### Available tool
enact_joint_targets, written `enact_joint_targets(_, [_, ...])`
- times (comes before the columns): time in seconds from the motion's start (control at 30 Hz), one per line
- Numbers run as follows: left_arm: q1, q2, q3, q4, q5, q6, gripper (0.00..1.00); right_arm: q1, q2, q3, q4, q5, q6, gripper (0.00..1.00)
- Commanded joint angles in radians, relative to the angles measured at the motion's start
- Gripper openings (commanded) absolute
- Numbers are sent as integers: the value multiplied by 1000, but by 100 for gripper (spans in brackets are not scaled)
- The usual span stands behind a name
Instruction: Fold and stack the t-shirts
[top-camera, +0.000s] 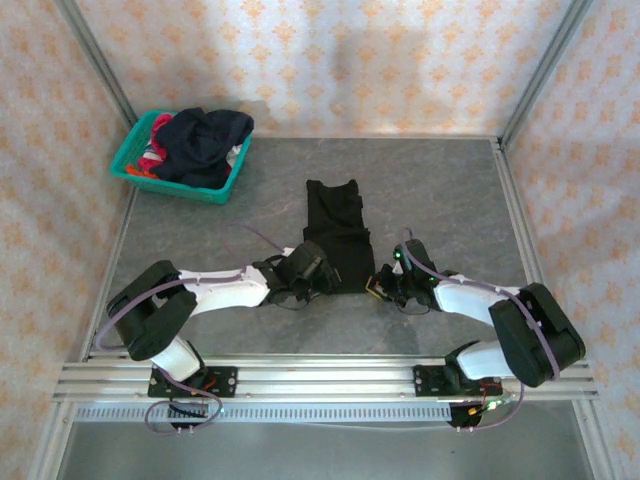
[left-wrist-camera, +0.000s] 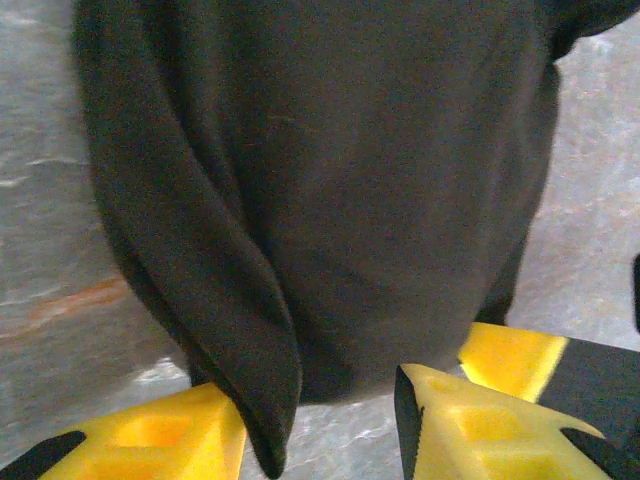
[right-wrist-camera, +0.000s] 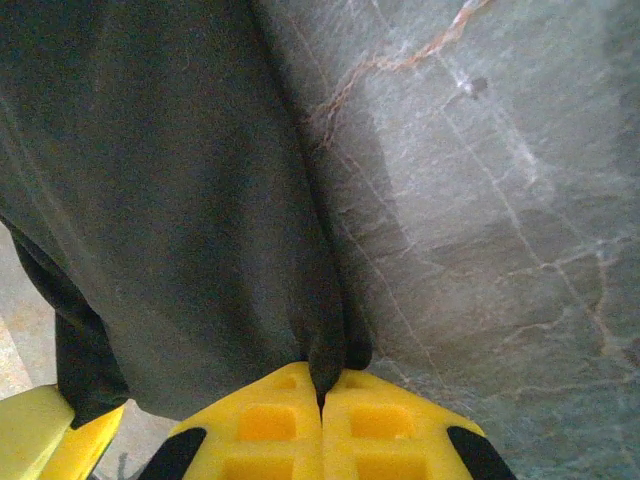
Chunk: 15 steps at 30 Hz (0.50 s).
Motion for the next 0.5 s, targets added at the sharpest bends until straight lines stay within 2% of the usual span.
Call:
enact_joint_targets(0.0, [0,-47,-29,-80,-67,19,45,6,-20,-1,-7,24,2,10])
enact_joint_targets(0.1, [2,-50,-34,-108,-81,22,45,6,-21,3,-13,38,2,21])
enact_joint_targets(0.47, [22,-73,-126,-42,-118,-51,34,6,-20,12,-22,66,5,24])
